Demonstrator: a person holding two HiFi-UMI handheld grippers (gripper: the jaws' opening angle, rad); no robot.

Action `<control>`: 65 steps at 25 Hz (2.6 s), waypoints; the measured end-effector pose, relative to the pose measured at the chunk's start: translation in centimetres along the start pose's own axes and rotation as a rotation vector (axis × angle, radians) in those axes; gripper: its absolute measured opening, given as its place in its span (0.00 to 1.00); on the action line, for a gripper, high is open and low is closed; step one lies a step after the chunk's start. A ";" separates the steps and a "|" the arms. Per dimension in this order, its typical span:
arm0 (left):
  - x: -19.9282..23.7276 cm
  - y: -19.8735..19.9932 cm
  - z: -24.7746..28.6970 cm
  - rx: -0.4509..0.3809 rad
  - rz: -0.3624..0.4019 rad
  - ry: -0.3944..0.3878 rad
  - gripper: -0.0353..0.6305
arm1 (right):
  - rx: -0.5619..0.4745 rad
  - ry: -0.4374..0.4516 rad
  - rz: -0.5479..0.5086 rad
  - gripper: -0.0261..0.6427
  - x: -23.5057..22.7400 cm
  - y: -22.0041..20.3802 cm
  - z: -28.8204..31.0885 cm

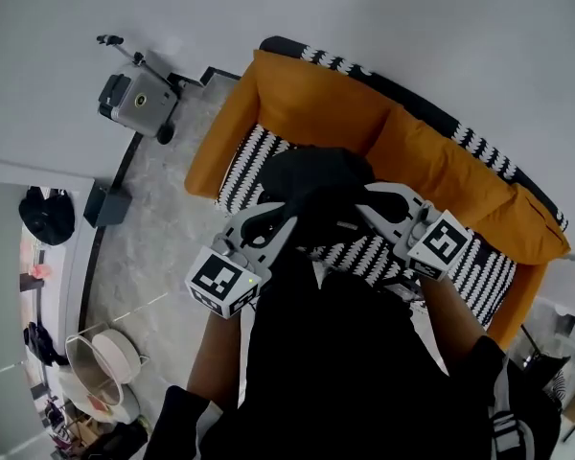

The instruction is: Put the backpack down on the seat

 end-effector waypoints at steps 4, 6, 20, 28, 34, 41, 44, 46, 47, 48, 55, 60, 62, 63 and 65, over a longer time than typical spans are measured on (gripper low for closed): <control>3.8 -1.4 0.0 0.007 -0.034 -0.014 0.13 | 0.028 0.002 0.036 0.08 -1.2 -0.5 3.8; 5.9 -1.8 0.1 0.008 -0.048 -0.021 0.13 | 0.039 0.003 0.044 0.08 -1.9 -0.5 5.8; 19.8 -3.9 1.2 0.045 -0.119 -0.053 0.13 | 0.134 -0.023 0.123 0.08 -7.4 -0.9 18.0; 25.8 -6.2 2.9 0.079 -0.191 -0.058 0.13 | 0.122 -0.041 0.208 0.08 -10.9 -3.0 23.2; 29.4 -7.8 3.9 0.100 -0.263 -0.072 0.13 | 0.182 -0.076 0.254 0.08 -13.3 -5.2 26.3; 33.0 -9.7 5.4 0.130 -0.278 -0.067 0.13 | 0.202 -0.081 0.300 0.09 -15.5 -6.9 29.3; 34.2 -10.4 5.9 0.136 -0.292 -0.061 0.14 | 0.211 -0.078 0.318 0.08 -16.2 -7.5 30.3; 34.9 -10.7 6.4 0.141 -0.293 -0.063 0.14 | 0.222 -0.086 0.332 0.08 -16.7 -8.0 30.7; 35.3 -10.9 6.6 0.145 -0.291 -0.065 0.14 | 0.224 -0.090 0.339 0.09 -16.9 -8.3 30.9; 35.6 -11.0 6.8 0.149 -0.290 -0.065 0.13 | 0.225 -0.095 0.347 0.09 -17.1 -8.5 31.1; 37.2 -11.3 8.5 0.139 -0.295 -0.068 0.13 | 0.210 -0.137 0.375 0.08 -18.9 -9.4 31.9; 38.8 -11.0 10.1 0.132 -0.299 -0.061 0.13 | 0.209 -0.161 0.358 0.08 -20.9 -9.6 32.7; 39.4 -10.8 10.8 0.139 -0.306 -0.060 0.13 | 0.211 -0.175 0.336 0.08 -21.7 -9.6 33.0; 39.7 -10.7 11.1 0.143 -0.308 -0.060 0.13 | 0.214 -0.185 0.320 0.09 -22.1 -9.6 33.2; 40.3 -10.6 11.8 0.148 -0.309 -0.058 0.13 | 0.220 -0.208 0.296 0.08 -22.9 -9.7 33.4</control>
Point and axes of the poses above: the fingertips, and each gripper's own axes: z forward along the fingers, x to its left, y out of its top, the point moved 3 cm from there along -z, backward along the fingers, and after that the axes turned 5 degrees about x, right-handed, at the moved point
